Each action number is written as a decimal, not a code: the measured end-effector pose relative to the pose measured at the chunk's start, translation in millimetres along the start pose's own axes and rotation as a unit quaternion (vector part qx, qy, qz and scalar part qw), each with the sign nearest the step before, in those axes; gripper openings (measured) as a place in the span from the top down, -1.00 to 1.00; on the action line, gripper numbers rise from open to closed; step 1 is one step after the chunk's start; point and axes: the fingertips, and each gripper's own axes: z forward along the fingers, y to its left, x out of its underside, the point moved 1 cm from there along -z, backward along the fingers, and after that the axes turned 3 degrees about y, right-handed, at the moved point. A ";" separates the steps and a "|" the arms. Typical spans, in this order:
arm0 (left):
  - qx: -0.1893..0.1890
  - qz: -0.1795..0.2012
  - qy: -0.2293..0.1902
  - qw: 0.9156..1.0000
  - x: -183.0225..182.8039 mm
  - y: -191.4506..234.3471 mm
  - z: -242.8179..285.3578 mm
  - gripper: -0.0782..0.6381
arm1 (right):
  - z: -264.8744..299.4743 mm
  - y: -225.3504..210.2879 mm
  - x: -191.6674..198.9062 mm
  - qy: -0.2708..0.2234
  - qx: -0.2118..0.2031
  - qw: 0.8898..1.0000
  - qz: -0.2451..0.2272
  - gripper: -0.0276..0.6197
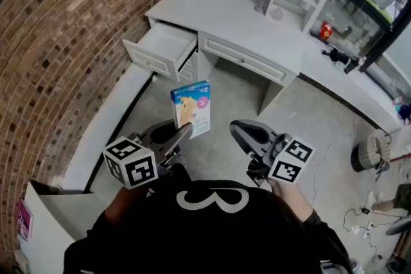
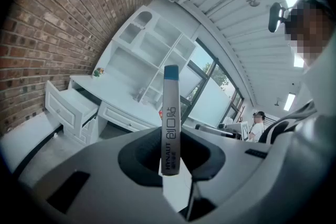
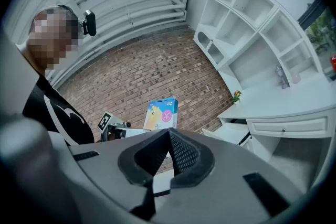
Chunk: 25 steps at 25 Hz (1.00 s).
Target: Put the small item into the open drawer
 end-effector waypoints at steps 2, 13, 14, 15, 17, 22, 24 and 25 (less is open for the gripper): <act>0.001 -0.001 0.004 1.000 5.1 -3.7 -16.3 0.58 | 2.2 18.2 2.2 0.000 0.001 1.000 -0.001 0.88; 0.002 -0.003 0.009 1.000 -14.8 31.5 -74.6 0.58 | 68.2 54.5 2.9 0.012 0.012 1.000 0.012 0.88; 0.003 -0.004 0.009 1.000 -18.8 40.3 -76.0 0.58 | 77.0 52.1 1.2 0.011 0.014 1.000 0.013 0.88; 0.004 -0.005 0.009 1.000 -22.3 48.0 -79.9 0.58 | 85.6 52.3 0.2 0.010 0.016 1.000 0.014 0.88; 0.004 -0.005 0.008 1.000 -29.3 62.4 -88.3 0.58 | 102.2 52.8 -1.1 0.008 0.019 1.000 0.017 0.88; 0.004 -0.005 0.013 1.000 -45.0 100.4 -96.9 0.58 | 144.3 43.1 -3.2 0.012 0.020 1.000 0.018 0.88; 0.005 -0.005 0.015 1.000 -50.4 116.2 -103.2 0.58 | 164.2 41.9 -3.8 0.011 0.019 1.000 0.020 0.88; 0.005 -0.004 0.016 1.000 -53.3 123.8 -106.6 0.58 | 174.0 41.6 -4.2 0.010 0.018 1.000 0.021 0.88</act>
